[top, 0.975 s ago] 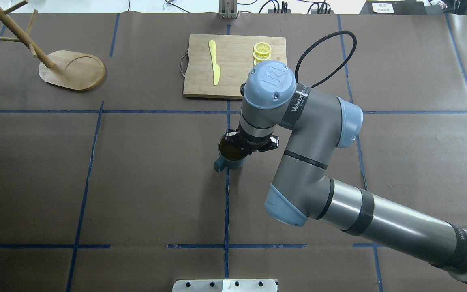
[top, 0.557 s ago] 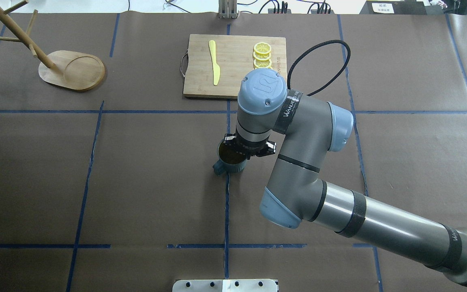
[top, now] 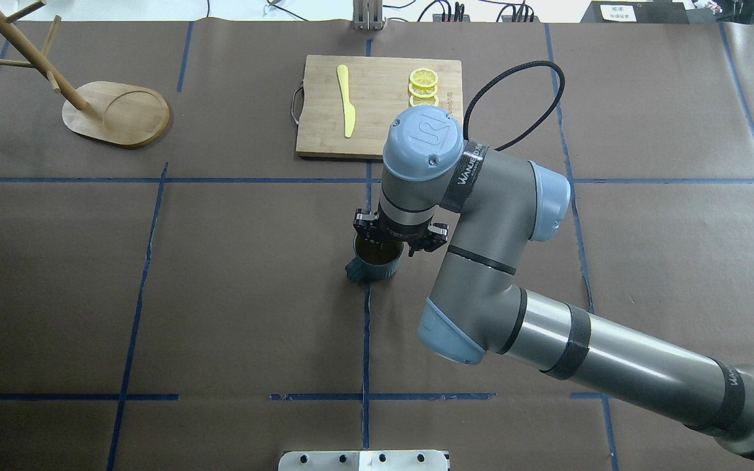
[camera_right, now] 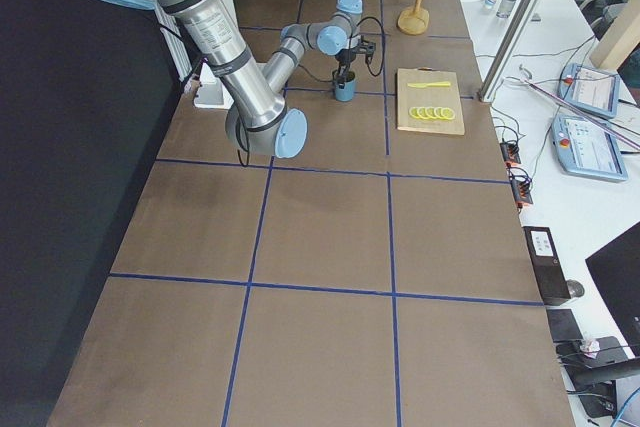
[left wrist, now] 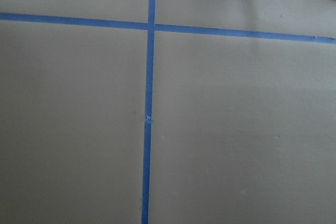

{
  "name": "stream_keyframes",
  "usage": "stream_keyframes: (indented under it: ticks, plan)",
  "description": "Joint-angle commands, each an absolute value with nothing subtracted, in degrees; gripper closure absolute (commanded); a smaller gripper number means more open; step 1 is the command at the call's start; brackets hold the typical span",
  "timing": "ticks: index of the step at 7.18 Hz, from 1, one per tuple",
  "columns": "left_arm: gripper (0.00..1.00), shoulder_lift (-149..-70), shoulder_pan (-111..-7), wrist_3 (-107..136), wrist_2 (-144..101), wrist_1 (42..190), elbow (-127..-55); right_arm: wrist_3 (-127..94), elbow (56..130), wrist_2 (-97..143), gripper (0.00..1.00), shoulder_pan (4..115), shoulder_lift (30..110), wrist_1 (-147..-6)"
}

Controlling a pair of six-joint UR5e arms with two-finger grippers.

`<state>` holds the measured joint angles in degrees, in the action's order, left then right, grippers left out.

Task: Hang cup on storage rack
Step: 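Open the right gripper and lift it away from the upright mug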

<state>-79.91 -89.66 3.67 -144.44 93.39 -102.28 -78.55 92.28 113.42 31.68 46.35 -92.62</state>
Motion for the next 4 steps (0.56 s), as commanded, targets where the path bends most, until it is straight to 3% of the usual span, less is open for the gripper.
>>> stream_keyframes:
  ticks: [1, 3, 4]
  plan:
    - [0.0, -79.9, -83.6, 4.0, -145.9, 102.2, -103.1, -78.3, 98.5, 121.8, 0.0, 39.5, 50.2, -92.1]
    - [0.0, -80.4, -75.3, 16.0, -145.3, 118.7, -103.3, -77.9, 112.5, 124.3, 0.0, 45.5, 64.4, -92.0]
    - [0.0, -81.6, -68.4, 22.3, -139.2, 128.7, -103.3, -74.1, 116.2, 125.0, 0.0, 49.0, 71.3, -92.0]
